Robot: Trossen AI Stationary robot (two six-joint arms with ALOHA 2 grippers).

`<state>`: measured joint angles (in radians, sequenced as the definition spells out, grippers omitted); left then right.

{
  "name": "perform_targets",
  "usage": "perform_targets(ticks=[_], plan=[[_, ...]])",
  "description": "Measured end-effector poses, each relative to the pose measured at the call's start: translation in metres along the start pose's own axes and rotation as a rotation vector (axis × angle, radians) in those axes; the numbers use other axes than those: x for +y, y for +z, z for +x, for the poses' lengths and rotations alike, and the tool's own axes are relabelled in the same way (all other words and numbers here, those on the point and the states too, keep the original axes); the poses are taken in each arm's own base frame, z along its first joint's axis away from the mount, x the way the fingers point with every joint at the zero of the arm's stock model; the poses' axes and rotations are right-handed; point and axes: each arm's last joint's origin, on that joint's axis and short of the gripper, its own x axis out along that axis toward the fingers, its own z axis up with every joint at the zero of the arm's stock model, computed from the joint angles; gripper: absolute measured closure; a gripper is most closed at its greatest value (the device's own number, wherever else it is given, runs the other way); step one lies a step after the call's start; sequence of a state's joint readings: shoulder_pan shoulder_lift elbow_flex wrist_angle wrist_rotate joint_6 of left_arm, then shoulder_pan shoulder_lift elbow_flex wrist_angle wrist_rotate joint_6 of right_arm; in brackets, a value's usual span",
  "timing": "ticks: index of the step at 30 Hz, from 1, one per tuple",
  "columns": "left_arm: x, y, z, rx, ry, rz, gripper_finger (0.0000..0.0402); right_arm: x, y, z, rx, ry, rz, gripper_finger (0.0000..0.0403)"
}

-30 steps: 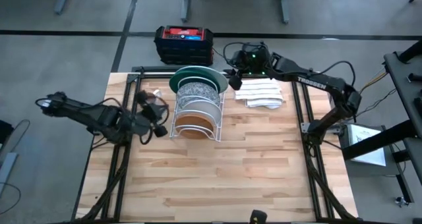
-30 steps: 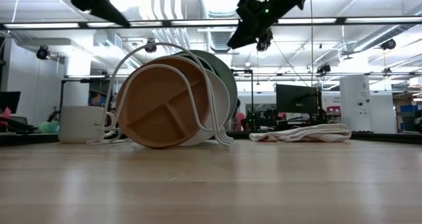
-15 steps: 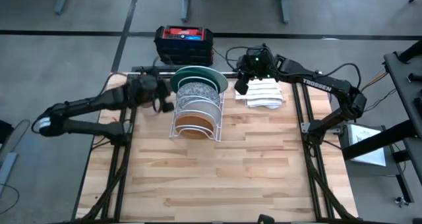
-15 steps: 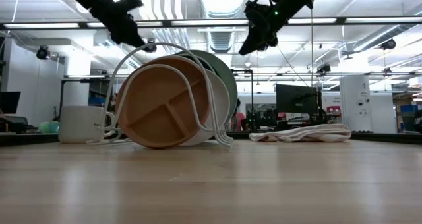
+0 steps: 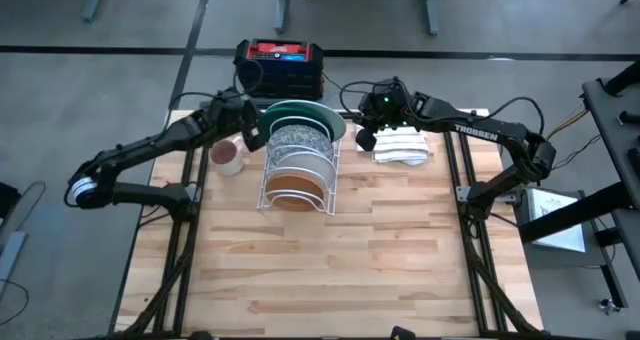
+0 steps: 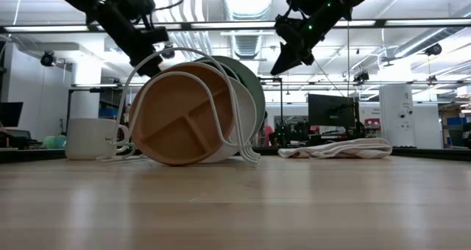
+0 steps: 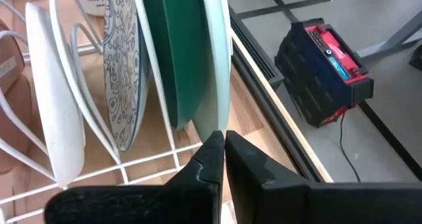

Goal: Sort dishes
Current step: Put the light blue plate in the dish rack

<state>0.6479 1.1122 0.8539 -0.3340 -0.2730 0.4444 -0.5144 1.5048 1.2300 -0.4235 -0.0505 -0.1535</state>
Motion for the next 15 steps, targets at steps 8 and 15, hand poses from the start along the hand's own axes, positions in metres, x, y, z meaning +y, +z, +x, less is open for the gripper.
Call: perform_targets(ticks=[8,15], plan=[[-0.007,0.0,0.023,0.032,-0.014,-0.004,0.0401,0.0,-0.002,0.002,0.004,0.001,0.019,0.0401],[-0.007,0.004,0.027,-0.002,0.004,-0.065,0.0401,0.001,-0.005,0.003,0.01,0.001,0.024,0.0401]])
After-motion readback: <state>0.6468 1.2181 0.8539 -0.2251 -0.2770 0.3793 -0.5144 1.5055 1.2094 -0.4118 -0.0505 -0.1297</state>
